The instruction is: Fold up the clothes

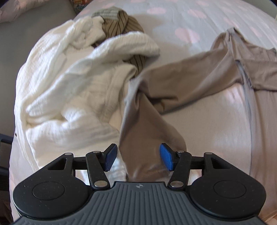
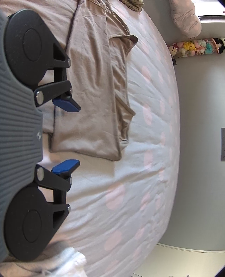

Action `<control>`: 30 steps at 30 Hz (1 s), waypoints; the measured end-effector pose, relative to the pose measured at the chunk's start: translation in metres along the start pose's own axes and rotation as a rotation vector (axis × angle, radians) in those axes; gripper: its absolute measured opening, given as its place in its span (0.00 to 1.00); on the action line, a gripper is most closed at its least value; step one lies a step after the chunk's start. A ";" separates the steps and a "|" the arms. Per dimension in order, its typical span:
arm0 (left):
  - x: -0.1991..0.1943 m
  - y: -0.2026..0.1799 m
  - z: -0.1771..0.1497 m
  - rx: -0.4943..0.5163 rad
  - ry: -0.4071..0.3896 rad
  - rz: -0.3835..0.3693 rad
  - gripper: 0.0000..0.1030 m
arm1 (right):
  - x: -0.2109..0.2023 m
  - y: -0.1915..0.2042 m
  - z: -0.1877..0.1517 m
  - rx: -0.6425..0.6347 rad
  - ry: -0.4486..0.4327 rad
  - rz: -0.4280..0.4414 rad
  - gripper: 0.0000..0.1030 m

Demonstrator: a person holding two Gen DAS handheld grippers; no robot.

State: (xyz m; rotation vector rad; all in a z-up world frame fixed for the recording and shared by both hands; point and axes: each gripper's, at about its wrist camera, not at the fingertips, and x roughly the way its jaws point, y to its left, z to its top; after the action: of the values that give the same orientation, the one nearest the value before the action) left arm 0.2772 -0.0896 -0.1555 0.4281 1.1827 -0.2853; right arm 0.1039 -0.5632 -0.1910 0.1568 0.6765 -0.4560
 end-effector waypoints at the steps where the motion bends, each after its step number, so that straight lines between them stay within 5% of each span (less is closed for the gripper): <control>1: 0.003 -0.002 -0.002 -0.002 0.012 0.009 0.50 | -0.003 0.001 0.001 -0.022 -0.022 -0.014 0.62; 4: 0.005 -0.006 -0.005 -0.025 0.035 0.021 0.38 | -0.012 0.006 0.002 -0.088 -0.089 -0.054 0.63; 8: -0.013 -0.011 -0.001 -0.037 0.033 -0.006 0.02 | -0.019 0.010 0.000 -0.143 -0.164 -0.037 0.80; 17: -0.119 -0.042 0.060 -0.008 -0.123 -0.172 0.00 | -0.017 0.012 0.001 -0.167 -0.076 0.025 0.85; 30: -0.218 -0.141 0.173 0.164 -0.320 -0.357 0.00 | -0.031 -0.001 -0.003 -0.099 -0.136 0.038 0.85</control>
State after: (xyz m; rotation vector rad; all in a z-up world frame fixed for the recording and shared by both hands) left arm 0.2818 -0.2965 0.0781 0.2968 0.9188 -0.7364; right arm 0.0801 -0.5523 -0.1738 0.0444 0.5608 -0.3926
